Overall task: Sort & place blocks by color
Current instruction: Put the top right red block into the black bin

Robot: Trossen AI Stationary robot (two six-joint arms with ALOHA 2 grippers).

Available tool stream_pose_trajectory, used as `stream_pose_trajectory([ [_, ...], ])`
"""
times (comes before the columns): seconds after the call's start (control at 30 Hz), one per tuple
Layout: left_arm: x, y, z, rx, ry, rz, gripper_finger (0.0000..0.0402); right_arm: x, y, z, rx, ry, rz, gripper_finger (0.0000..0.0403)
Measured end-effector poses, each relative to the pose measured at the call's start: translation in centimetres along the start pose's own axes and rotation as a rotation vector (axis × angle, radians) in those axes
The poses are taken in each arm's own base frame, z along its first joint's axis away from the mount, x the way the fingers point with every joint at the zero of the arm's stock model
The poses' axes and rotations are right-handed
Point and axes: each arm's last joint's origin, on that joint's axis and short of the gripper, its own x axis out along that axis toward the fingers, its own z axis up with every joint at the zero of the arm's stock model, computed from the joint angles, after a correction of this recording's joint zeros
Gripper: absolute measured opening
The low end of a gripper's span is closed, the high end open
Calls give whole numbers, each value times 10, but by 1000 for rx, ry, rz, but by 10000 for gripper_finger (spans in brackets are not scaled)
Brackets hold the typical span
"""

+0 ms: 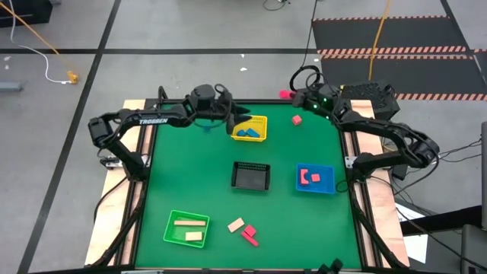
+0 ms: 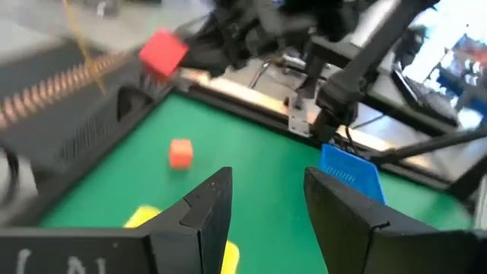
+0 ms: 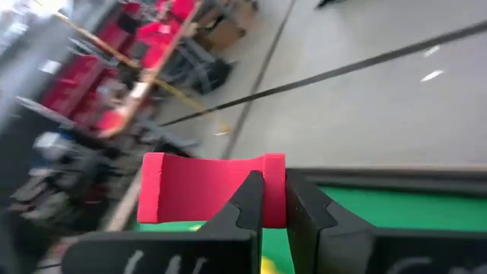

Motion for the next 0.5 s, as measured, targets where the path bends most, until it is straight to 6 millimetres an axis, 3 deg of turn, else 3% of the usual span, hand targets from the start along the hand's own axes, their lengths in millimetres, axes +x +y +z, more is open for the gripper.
stream_pose_trajectory([
  [0.17,4,-7,3,165,-56,111,166,0,17,-10,91,43,111,14],
  [0.5,8,-12,2,436,-38,267,171,-2,40,-32,94,155,229,14],
])
